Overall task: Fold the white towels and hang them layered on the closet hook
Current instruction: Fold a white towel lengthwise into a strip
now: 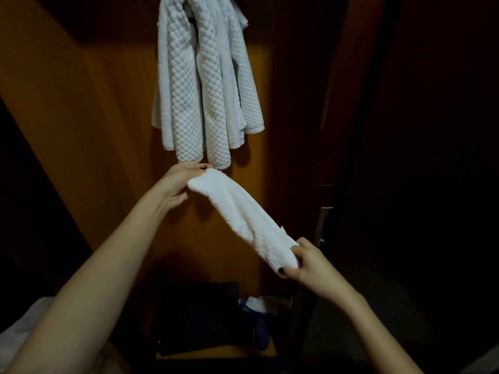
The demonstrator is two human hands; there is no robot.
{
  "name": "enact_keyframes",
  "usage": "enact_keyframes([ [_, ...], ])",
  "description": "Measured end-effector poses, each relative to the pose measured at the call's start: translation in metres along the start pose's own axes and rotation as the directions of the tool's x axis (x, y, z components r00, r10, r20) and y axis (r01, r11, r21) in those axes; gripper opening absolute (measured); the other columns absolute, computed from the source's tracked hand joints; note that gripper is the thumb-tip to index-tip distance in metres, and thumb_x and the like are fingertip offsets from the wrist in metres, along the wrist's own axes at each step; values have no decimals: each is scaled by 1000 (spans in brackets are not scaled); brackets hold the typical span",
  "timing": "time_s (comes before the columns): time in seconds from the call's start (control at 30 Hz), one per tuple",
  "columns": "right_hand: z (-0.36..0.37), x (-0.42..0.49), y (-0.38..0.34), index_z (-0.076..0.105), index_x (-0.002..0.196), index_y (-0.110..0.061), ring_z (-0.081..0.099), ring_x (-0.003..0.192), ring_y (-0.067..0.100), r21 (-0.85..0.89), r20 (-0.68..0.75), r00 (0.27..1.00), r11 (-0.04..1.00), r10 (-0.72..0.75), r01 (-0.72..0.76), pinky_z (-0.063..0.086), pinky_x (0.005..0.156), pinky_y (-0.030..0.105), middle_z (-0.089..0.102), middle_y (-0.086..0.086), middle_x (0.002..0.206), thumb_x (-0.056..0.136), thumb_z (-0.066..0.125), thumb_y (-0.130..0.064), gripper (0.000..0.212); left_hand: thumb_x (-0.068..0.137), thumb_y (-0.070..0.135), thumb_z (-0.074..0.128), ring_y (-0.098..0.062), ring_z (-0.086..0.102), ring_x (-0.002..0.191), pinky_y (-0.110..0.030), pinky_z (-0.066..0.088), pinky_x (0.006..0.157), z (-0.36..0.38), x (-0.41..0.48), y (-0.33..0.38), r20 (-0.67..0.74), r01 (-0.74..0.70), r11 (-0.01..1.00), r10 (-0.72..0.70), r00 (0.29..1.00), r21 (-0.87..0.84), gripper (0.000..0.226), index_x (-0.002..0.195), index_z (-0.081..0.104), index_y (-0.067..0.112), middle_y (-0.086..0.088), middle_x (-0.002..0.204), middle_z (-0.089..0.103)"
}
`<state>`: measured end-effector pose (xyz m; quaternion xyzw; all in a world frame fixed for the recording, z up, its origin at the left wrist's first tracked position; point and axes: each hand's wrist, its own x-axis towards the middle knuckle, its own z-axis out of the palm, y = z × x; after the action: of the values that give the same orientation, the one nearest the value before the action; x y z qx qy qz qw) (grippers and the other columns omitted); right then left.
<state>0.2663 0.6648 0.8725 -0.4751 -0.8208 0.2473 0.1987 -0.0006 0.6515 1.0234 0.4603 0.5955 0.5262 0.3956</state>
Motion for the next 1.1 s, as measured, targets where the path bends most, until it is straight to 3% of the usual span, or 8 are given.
enact_keyframes([
  [0.17, -19, -5, 6, 61, 72, -8, 48, 70, 5, 218, -78, 997, 975, -19, 36, 36, 64, 23, 50, 2, 90, 91, 66, -20, 22, 98, 2, 49, -16, 56, 85, -15, 50, 69, -21, 31, -24, 45, -7, 999, 5, 999, 50, 38, 134, 48, -10, -27, 135, 52],
  [0.27, -28, -8, 3, 63, 81, 1, 48, 67, 1, 375, -128, 992, 925, -17, 64, 36, 63, 16, 51, 5, 85, 95, 62, -16, 22, 96, 6, 54, -22, 59, 102, -25, 51, 84, -33, 46, -38, 85, -42, 996, 35, 996, 74, 30, 124, 60, -4, -24, 128, 60],
  [0.4, -37, -12, 4, 64, 80, 7, 51, 69, 9, 567, -163, 986, 821, 31, 68, 38, 65, 22, 54, 8, 81, 91, 60, -31, 40, 85, 17, 68, -15, 71, 93, -19, 55, 70, -44, 55, -50, 203, -78, 995, 63, 977, 68, 15, 97, 76, 15, -6, 100, 75],
  [0.6, -38, -16, 8, 64, 67, -6, 52, 77, 5, 483, -113, 993, 875, 33, 26, 39, 71, 19, 53, 0, 86, 82, 76, -15, 22, 87, 11, 68, -6, 67, 71, -16, 53, 61, -46, 62, -66, 129, -78, 993, 67, 989, 88, 8, 85, 74, 16, 2, 80, 74],
  [0.73, -39, -15, 1, 71, 86, -5, 64, 76, 7, 670, -360, 922, 727, 143, 149, 48, 68, 17, 68, 0, 82, 94, 60, -21, 21, 93, 12, 62, -2, 62, 69, -15, 48, 64, -38, 62, -79, 94, -117, 967, 98, 991, 227, 8, 90, 68, 16, 4, 79, 69],
  [0.87, -42, -14, 0, 72, 105, -9, 72, 89, 20, 777, -273, 949, 618, 160, 119, 57, 74, 27, 75, 9, 97, 89, 64, -28, 26, 95, 12, 60, -8, 58, 73, -20, 45, 65, -27, 56, -90, 12, -130, 971, 130, 991, 203, 10, 89, 62, 19, 0, 83, 63],
  [0.97, -40, -13, 9, 71, 102, -11, 71, 88, 23, 726, -261, 944, 686, 199, 56, 56, 70, 26, 74, 9, 95, 92, 64, -23, 18, 96, 11, 57, -9, 51, 72, -22, 40, 63, -25, 53, -96, -5, -199, 938, 209, 978, 285, 7, 91, 56, 16, 1, 81, 57],
  [1.1, -29, 2, 11, 64, 97, -15, 63, 82, 11, 574, -470, 821, 819, 324, 6, 47, 65, 23, 66, 0, 90, 99, 52, -22, 14, 99, 8, 47, -10, 48, 76, -24, 39, 62, -5, 45, -101, -68, -302, 871, 353, 933, 387, 4, 99, 45, 11, 2, 85, 51],
])
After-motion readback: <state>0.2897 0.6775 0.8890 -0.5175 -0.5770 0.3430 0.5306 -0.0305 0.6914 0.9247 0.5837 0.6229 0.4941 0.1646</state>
